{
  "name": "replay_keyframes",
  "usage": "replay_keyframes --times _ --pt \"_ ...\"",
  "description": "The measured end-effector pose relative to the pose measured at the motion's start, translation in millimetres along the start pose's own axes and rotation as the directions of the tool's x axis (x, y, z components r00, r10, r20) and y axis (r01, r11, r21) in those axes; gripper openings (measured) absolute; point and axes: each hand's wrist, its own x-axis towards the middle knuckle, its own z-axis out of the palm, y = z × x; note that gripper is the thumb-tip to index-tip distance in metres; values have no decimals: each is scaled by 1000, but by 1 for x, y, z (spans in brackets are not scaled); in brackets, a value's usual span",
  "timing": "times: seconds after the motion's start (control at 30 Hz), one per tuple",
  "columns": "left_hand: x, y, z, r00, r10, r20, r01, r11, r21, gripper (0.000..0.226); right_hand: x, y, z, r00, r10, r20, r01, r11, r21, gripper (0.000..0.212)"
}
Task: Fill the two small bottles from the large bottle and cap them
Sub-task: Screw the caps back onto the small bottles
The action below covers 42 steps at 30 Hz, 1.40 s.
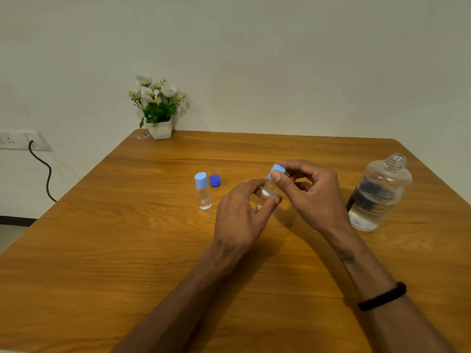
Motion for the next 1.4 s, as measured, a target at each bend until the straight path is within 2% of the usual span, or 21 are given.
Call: replay_keyframes --times 0.23,0.43,0.57,0.63,0.7,1.1,1.3,1.4 --pt "-1 1 -2 999 28 20 -28 999 36 43 -2 -2 3 1000 21 -22 -21 999 -39 23" --pt "-1 3 -1 999 25 35 -27 998 54 41 -2 -4 2 996 53 -67 -56 998 -43 50" --pt "-1 4 -2 1000 18 23 -19 1000 14 39 1 -11 -7 993 104 48 -113 966 232 65" --pt "-1 2 -2 1000 17 10 -17 1000 14 40 1 -13 -12 990 105 96 -132 927 350 62" --pt "-1 1 -1 1000 10 3 -10 1000 16 42 1 -15 -14 986 108 128 -151 907 392 59" --pt "-1 2 -1 999 31 37 -32 999 37 43 1 -13 -8 990 139 9 -136 947 290 56" --pt "0 2 -3 1000 6 11 -6 1000 13 43 2 -12 -14 970 171 172 -229 878 420 59" --pt "0 3 -3 1000 0 13 0 1000 9 42 2 -12 -14 955 193 224 -273 870 411 56"
